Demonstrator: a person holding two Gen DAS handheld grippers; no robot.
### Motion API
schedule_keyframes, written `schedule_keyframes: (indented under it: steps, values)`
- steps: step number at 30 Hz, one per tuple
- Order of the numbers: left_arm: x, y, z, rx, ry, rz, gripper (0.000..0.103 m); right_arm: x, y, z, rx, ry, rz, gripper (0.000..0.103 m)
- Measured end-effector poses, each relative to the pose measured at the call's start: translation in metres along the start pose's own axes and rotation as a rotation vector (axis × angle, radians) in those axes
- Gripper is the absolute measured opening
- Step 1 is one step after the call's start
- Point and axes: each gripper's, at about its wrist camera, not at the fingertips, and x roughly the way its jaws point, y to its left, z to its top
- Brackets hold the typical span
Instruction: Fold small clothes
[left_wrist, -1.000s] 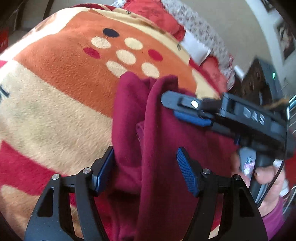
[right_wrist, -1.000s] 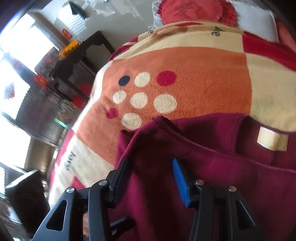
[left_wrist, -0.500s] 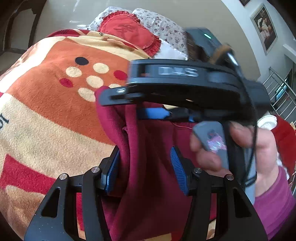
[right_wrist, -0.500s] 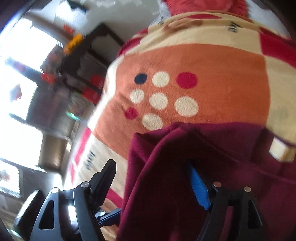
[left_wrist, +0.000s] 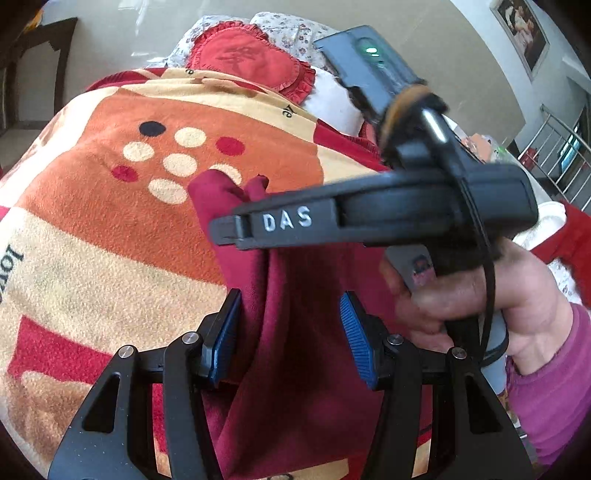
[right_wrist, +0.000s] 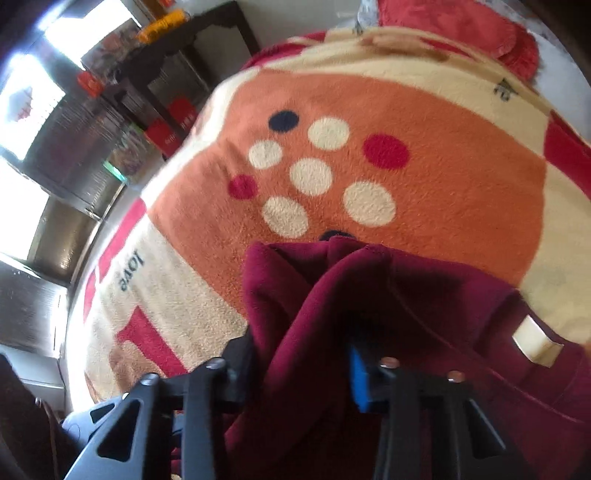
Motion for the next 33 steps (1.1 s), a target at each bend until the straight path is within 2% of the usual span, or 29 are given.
schedule_keyframes:
  steps: [9,12,14,16,17,21,24,26,30,31,32,33]
  values:
    - [-0.006,-0.008,-0.002,0.026,0.016,0.016,0.053,-0.032,-0.006,-0.024,0.029,-0.125,-0.008,0.023]
    - [-0.020,-0.002,-0.005,0.029,0.024,-0.002,0.057,-0.037,-0.009,-0.028,0.050,-0.142,0.001,0.022]
    - [-0.033,0.005,-0.010,0.021,0.012,-0.036,0.076,-0.040,-0.012,-0.030,0.070,-0.151,0.011,0.021]
    - [-0.043,0.014,-0.019,0.016,0.010,-0.034,0.088,-0.042,-0.016,-0.032,0.084,-0.158,0.022,0.021]
    - [-0.044,0.019,-0.023,0.014,0.017,-0.016,0.088,-0.042,-0.018,-0.033,0.093,-0.161,0.026,0.021]
    - [-0.031,0.042,-0.036,-0.016,0.073,0.034,0.088,-0.041,-0.025,-0.034,0.132,-0.174,0.050,0.021]
    - [-0.021,0.048,-0.039,-0.062,0.078,-0.025,0.088,-0.041,-0.026,-0.034,0.135,-0.175,0.053,0.021]
    - [-0.016,0.044,-0.039,-0.053,0.075,-0.049,0.088,-0.041,-0.026,-0.034,0.137,-0.175,0.053,0.021]
    - [0.000,0.033,-0.037,-0.033,0.092,-0.030,0.088,-0.041,-0.027,-0.036,0.145,-0.177,0.062,0.021]
    - [0.004,0.033,-0.036,-0.050,0.107,-0.037,0.085,-0.041,-0.027,-0.036,0.146,-0.179,0.064,0.021]
    - [0.006,0.033,-0.035,-0.072,0.113,-0.055,0.070,-0.041,-0.028,-0.037,0.147,-0.181,0.065,0.021]
    - [0.006,0.033,-0.034,-0.086,0.113,-0.060,0.060,-0.042,-0.028,-0.038,0.147,-0.183,0.064,0.021]
